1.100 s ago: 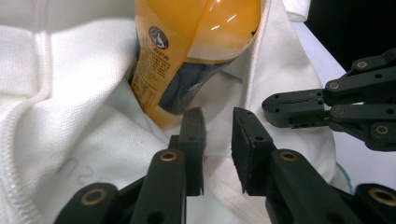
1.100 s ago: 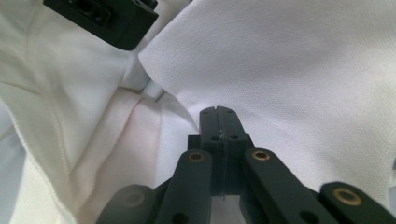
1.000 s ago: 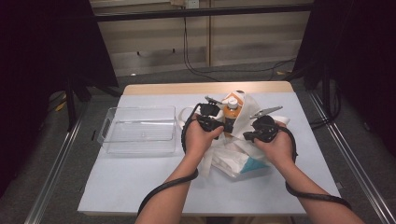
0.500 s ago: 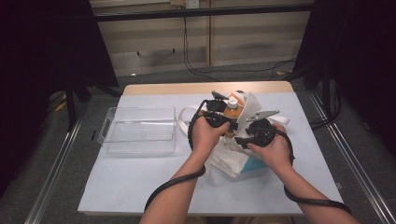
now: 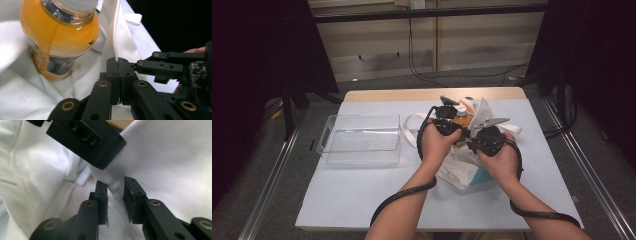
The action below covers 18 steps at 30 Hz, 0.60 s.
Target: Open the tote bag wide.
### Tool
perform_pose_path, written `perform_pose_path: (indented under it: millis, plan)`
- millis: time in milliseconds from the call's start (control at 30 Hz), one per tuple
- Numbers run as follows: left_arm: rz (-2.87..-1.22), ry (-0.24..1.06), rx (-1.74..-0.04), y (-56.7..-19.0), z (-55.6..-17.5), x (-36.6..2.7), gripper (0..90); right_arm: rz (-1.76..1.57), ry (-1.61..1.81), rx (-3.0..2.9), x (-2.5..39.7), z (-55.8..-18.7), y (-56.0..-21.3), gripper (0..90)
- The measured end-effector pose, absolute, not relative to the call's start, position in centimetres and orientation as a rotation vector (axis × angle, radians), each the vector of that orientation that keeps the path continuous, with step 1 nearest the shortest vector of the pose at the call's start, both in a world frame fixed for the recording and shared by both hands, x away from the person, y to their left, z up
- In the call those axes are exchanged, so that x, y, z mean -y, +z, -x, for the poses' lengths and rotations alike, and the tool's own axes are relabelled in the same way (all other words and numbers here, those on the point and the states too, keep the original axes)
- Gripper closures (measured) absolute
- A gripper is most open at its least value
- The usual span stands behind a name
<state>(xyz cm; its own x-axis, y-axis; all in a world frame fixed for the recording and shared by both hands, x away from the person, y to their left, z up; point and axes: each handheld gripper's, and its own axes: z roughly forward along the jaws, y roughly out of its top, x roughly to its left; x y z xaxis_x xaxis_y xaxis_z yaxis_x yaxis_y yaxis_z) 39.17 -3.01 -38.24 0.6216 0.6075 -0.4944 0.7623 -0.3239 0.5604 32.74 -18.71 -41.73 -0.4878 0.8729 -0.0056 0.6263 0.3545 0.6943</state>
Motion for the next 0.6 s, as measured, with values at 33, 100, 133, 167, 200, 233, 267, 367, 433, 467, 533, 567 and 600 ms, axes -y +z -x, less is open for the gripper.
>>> perform_pose_path:
  millis: [33, 100, 133, 167, 200, 233, 267, 367, 433, 467, 533, 567, 600]
  plan:
    - [-2.038, -0.243, -1.073, -38.3, -39.1, 3.1, 88.7, -1.323, 0.902, -2.25, 18.7, -32.7, -41.7, 84.0]
    - [-2.018, -0.248, -1.087, -38.4, -39.0, 3.3, 88.4, -1.34, 0.927, -2.266, 18.9, -32.8, -41.7, 87.9]
    - [-2.043, -0.24, -1.073, -38.5, -39.1, 3.1, 87.7, -1.343, 0.931, -2.268, 19.0, -32.8, -41.7, 88.6]
    - [-2.04, -0.246, -1.077, -38.5, -39.2, 3.0, 87.2, -1.338, 0.931, -2.276, 19.0, -32.8, -41.8, 89.1]
    - [-2.048, -0.251, -1.066, -38.6, -39.2, 2.9, 86.4, -1.341, 0.933, -2.277, 19.1, -32.8, -41.8, 89.3]
    - [-2.071, -0.232, -1.056, -38.6, -39.2, 2.9, 83.8, -1.343, 0.932, -2.281, 19.1, -32.9, -41.8, 89.5]
    - [-2.081, -0.217, -1.047, -38.5, -39.2, 2.7, 75.9, -1.339, 0.924, -2.292, 19.1, -32.9, -41.8, 89.7]
    - [-2.053, -0.198, -1.042, -38.3, -39.2, 2.0, 63.2, -1.362, 0.958, -2.279, 19.5, -32.9, -41.8, 89.8]
    - [-2.063, -0.18, -1.045, -38.2, -39.1, 1.6, 60.9, -1.373, 0.986, -2.272, 20.0, -32.9, -41.7, 89.8]
    - [-2.055, -0.189, -1.057, -38.3, -39.1, 1.4, 60.6, -1.384, 0.989, -2.259, 20.2, -32.8, -41.5, 89.8]
    - [-2.075, -0.17, -1.07, -38.7, -39.1, 0.9, 61.7, -1.408, 1.012, -2.235, 20.9, -32.9, -41.1, 89.9]
    - [-2.08, -0.156, -1.081, -38.9, -39.2, 0.6, 62.7, -1.436, 1.035, -2.214, 21.4, -32.9, -40.9, 89.9]
    - [-2.087, -0.155, -1.085, -39.1, -39.2, 0.4, 62.6, -1.46, 1.052, -2.197, 21.8, -32.9, -40.7, 89.9]
